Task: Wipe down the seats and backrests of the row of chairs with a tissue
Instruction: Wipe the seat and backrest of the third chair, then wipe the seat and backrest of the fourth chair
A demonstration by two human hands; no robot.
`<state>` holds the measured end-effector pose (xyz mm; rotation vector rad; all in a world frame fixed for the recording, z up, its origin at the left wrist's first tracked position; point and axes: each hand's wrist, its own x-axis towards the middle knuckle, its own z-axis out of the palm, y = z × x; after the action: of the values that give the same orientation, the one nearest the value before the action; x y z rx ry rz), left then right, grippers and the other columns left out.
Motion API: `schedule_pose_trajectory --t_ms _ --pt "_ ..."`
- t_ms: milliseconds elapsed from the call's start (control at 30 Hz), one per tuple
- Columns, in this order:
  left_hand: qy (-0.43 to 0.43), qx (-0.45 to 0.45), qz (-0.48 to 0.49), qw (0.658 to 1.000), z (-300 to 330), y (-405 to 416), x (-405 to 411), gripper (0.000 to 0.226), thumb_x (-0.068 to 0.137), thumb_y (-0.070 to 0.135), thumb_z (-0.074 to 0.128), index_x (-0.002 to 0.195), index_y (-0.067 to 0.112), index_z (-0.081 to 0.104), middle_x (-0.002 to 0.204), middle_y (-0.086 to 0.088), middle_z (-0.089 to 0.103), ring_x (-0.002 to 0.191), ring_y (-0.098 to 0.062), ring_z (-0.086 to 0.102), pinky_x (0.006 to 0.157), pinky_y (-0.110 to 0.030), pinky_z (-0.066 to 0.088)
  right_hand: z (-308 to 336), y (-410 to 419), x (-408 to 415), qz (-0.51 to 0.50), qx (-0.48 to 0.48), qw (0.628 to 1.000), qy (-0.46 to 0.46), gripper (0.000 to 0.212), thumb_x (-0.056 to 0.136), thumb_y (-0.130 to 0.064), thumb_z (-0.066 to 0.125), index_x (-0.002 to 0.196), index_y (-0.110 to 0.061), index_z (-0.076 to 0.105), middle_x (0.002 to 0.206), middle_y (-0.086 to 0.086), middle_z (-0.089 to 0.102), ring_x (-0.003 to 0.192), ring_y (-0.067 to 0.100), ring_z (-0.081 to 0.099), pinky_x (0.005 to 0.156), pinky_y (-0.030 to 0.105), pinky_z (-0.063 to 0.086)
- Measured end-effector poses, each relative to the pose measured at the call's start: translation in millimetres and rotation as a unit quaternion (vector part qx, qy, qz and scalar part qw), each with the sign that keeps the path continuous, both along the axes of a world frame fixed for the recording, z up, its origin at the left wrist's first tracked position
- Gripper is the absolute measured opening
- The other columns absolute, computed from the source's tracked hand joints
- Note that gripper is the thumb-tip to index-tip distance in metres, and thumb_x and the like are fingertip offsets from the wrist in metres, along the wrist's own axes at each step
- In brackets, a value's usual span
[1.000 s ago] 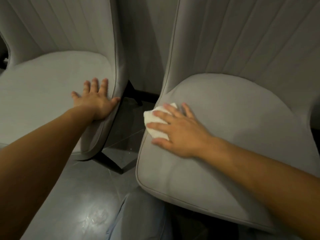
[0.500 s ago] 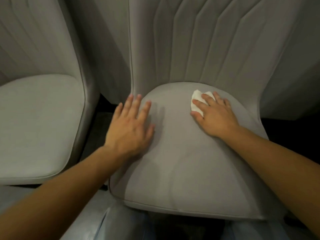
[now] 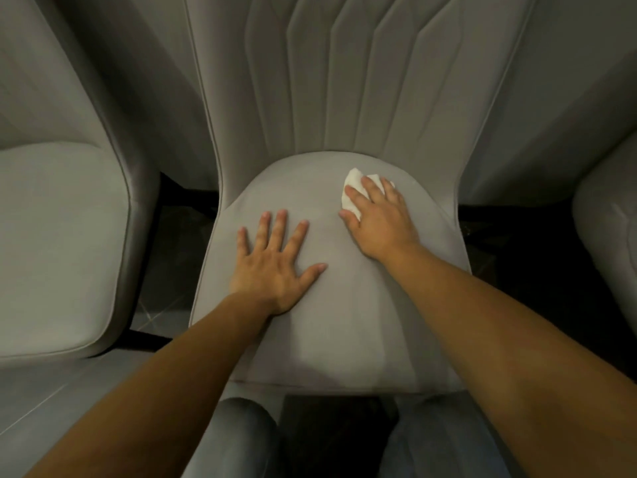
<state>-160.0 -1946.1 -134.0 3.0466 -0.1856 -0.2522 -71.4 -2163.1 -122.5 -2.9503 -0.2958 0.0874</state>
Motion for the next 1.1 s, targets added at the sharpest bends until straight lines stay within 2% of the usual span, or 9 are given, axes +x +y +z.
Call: schedule_pose_trajectory --t_ms 133,233,333,400,467,600,733,933,1100 --pt "0.102 0.023 0.01 0.994 22 -4 2 0.085 0.078 0.087 -0.003 0.147 0.042 -0.024 0.157 0.0 -0.03 0.141 -0.025 -0.032 0.112 -0.058 -0.012 24 10 -12 -0.018 0.0 0.996 0.091 0.051 0.103 -0.045 0.041 0.151 -0.028 0.038 0.164 0.002 0.021 0.149 0.033 0.013 0.122 0.044 0.014" --pt "0.225 0.038 0.023 0.973 57 -8 11 0.091 0.079 0.087 0.01 0.15 0.039 -0.018 0.158 -0.001 -0.028 0.144 -0.028 -0.024 0.114 -0.061 -0.004 55 2 -32 0.012 -0.008 0.977 0.212 0.05 0.105 -0.04 0.038 0.151 -0.023 0.037 0.162 0.005 0.023 0.145 0.037 0.02 0.118 0.043 0.023" --pt "0.304 0.066 0.025 0.95 109 -11 12 0.086 0.084 0.081 0.023 0.153 0.029 0.02 0.161 -0.006 0.015 0.146 -0.032 0.014 0.112 -0.062 0.011 98 -26 -57 -0.01 -0.06 0.946 0.319 0.046 0.104 -0.033 0.039 0.144 -0.013 0.046 0.15 0.013 0.04 0.133 0.038 0.037 0.112 0.044 0.034" --pt "0.266 0.128 -0.011 0.955 151 -9 -2 0.067 0.092 0.066 0.031 0.14 0.023 0.045 0.142 -0.007 0.047 0.131 -0.03 0.039 0.109 -0.055 0.026 136 -49 -76 -0.016 -0.118 0.92 0.372 0.043 0.102 -0.025 0.039 0.141 -0.013 0.051 0.145 0.013 0.046 0.131 0.036 0.041 0.111 0.046 0.036" --pt "0.231 0.152 -0.031 0.961 196 -9 -17 0.048 0.095 0.051 0.038 0.129 0.02 0.053 0.126 -0.006 0.057 0.116 -0.027 0.05 0.1 -0.048 0.037 182 -71 -90 -0.01 -0.154 0.911 0.383 0.043 0.102 -0.023 0.038 0.141 -0.013 0.051 0.143 0.014 0.047 0.129 0.037 0.044 0.111 0.047 0.036" --pt "0.251 0.147 0.002 0.957 291 -28 -31 0.04 0.095 0.044 0.041 0.123 0.019 0.055 0.118 -0.006 0.061 0.106 -0.027 0.055 0.09 -0.042 0.041 293 -116 -89 -0.021 -0.127 0.92 0.37 0.044 0.103 -0.031 0.036 0.14 -0.012 0.051 0.139 0.019 0.048 0.124 0.04 0.046 0.107 0.047 0.039" --pt "0.218 0.128 -0.04 0.967 384 -72 -43 0.041 0.095 0.045 0.041 0.126 0.02 0.054 0.116 -0.005 0.06 0.102 -0.025 0.057 0.083 -0.04 0.045 400 -161 -81 -0.052 -0.095 0.928 0.356 0.047 0.104 -0.04 0.035 0.137 -0.012 0.052 0.136 0.018 0.05 0.12 0.038 0.049 0.103 0.047 0.044" --pt "0.147 0.11 -0.045 0.982 483 -134 -15 0.045 0.096 0.043 0.04 0.131 0.017 0.051 0.124 -0.007 0.059 0.107 -0.028 0.056 0.081 -0.039 0.047 488 -199 -75 -0.071 -0.069 0.942 0.321 0.045 0.106 -0.041 0.034 0.124 -0.01 0.06 0.128 0.017 0.057 0.114 0.036 0.053 0.1 0.045 0.047" --pt "0.136 0.1 -0.094 0.981 516 -190 0 0.047 0.096 0.044 0.04 0.133 0.018 0.05 0.129 -0.007 0.057 0.113 -0.03 0.054 0.086 -0.042 0.047 523 -238 -91 -0.108 -0.037 0.946 0.302 0.035 0.107 -0.031 0.037 0.127 -0.012 0.059 0.128 0.014 0.057 0.114 0.034 0.054 0.1 0.043 0.046"
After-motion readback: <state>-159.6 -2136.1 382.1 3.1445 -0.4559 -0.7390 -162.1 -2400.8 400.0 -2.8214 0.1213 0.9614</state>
